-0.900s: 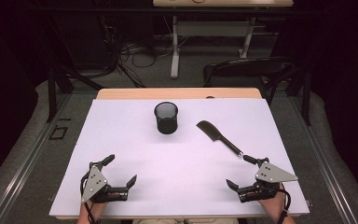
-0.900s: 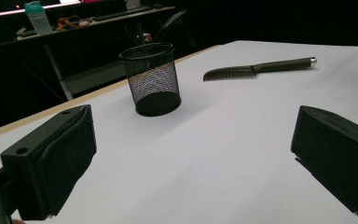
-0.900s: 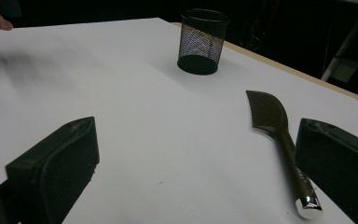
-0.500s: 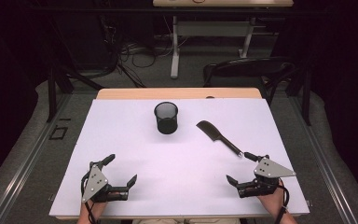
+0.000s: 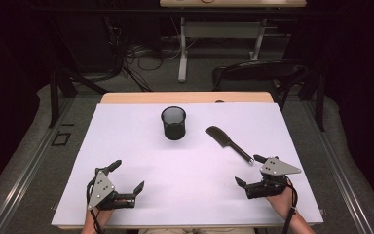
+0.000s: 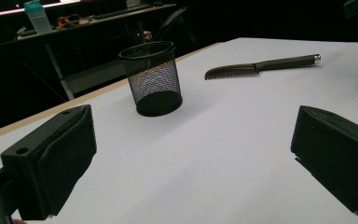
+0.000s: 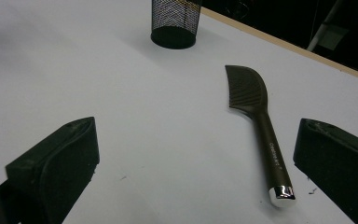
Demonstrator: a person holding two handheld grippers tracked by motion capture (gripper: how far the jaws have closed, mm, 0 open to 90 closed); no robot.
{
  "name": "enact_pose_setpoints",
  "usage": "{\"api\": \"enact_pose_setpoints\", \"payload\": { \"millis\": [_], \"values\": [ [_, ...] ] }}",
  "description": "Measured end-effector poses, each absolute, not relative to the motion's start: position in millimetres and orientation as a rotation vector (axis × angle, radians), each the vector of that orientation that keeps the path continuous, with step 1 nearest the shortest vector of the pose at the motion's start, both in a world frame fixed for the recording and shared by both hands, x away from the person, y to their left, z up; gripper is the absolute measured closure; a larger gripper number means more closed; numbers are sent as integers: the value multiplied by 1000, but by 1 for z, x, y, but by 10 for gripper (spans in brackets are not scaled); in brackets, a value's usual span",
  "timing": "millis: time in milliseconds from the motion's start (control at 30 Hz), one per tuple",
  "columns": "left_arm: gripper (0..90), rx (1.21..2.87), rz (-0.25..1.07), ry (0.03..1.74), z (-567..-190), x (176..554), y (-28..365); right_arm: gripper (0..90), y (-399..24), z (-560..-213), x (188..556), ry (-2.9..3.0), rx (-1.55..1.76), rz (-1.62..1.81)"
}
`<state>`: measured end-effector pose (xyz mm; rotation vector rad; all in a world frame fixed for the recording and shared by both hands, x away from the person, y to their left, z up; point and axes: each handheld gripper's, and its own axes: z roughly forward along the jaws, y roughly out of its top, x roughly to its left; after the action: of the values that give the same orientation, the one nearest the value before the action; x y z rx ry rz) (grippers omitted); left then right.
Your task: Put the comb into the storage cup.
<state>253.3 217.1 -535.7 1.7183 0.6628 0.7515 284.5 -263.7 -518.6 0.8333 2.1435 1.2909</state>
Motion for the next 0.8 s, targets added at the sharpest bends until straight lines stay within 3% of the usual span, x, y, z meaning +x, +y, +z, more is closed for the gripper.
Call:
{"api": "enact_pose_setpoints", "payload": {
  "millis": [800],
  "values": [
    [1, 1722, 754, 669, -537, 253, 216, 0, -256, -513, 319, 2208, 880, 1203]
  ]
}}
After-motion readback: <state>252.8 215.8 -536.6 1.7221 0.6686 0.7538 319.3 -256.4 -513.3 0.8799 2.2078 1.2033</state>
